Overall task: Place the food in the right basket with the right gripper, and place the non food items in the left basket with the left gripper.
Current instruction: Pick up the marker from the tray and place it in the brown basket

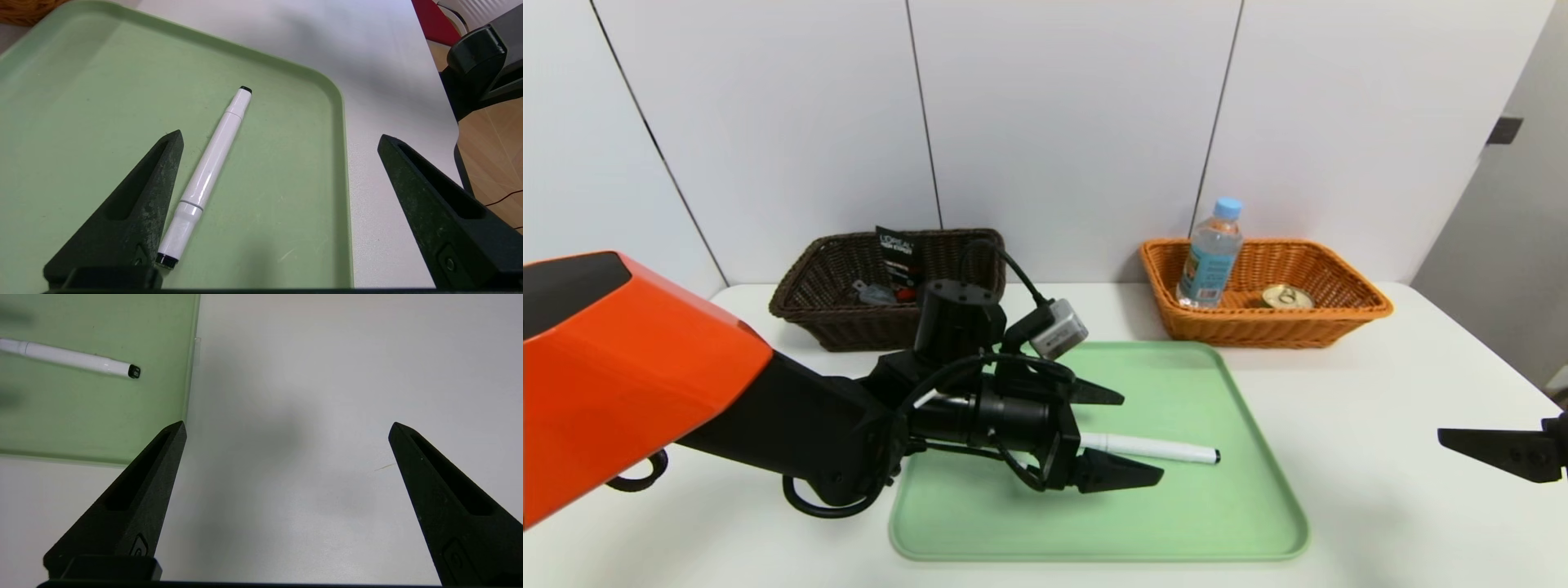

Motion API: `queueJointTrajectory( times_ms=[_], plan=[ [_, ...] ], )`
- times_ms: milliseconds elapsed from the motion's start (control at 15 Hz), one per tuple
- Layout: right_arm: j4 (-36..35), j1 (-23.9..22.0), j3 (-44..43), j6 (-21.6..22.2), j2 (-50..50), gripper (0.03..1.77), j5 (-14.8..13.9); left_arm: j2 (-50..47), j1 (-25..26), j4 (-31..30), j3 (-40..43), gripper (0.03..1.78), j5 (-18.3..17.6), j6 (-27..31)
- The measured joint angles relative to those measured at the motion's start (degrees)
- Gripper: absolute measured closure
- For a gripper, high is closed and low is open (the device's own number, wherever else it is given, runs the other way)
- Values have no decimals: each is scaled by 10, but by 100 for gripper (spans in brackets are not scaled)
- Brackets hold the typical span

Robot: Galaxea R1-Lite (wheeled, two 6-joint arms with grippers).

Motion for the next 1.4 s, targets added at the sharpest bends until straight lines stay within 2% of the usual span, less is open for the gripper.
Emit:
queueJointTrajectory(
  times_ms=[200, 400, 600, 800, 1067, 1400],
  plan=[
    [0, 0, 0, 0, -5, 9, 1, 13, -11, 29, -11, 12, 10, 7],
    [0, 1, 1, -1, -9, 9, 2, 24, -16, 69, -55, 12, 25, 21],
    [0, 2, 1, 0, -10, 9, 2, 42, -20, 131, -86, 12, 61, 71],
    [1, 1, 5, 2, -13, 9, 5, 58, -23, 141, -94, 12, 87, 80],
    [0, 2, 16, 2, -16, 9, 5, 72, -26, 181, -115, 12, 106, 117],
    [0, 1, 17, 2, -19, 9, 7, 76, -35, 195, -138, 12, 134, 143]
  ],
)
